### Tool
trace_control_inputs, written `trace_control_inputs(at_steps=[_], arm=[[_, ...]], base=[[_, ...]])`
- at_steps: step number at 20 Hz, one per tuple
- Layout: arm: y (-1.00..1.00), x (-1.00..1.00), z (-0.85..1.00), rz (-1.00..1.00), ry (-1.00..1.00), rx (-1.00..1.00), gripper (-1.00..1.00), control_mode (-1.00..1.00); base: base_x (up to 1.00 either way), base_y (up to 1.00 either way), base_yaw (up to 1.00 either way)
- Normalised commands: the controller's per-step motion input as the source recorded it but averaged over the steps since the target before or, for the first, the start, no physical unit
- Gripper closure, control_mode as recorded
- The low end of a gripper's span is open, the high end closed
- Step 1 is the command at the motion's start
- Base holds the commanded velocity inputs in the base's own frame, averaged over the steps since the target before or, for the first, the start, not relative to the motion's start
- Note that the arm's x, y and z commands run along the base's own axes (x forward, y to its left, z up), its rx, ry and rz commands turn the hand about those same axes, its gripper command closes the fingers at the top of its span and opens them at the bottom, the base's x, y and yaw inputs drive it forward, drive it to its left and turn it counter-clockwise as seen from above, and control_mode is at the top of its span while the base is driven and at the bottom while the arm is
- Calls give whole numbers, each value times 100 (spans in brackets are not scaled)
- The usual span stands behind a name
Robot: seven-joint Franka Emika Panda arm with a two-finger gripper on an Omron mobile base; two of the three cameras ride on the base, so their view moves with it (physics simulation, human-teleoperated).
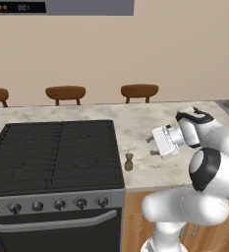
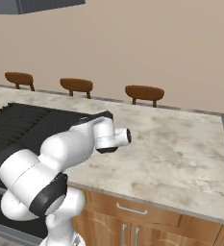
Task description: Take 2 condiments from the cabinet and move them on the counter near the stove.Make sure the condiments are lined up with each other, next to each other.
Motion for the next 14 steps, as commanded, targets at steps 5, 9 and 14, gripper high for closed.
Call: trace_control_inputs(at_steps=[5,9,14], arm=[[43,-3,95,-16,29,-24,-100,-100],[10,-9,69,-48,38,-24,-100,-100],[0,0,36,-61,26,-33,-100,-100]], base=[[0,0,0],[0,0,0],[0,0,0]])
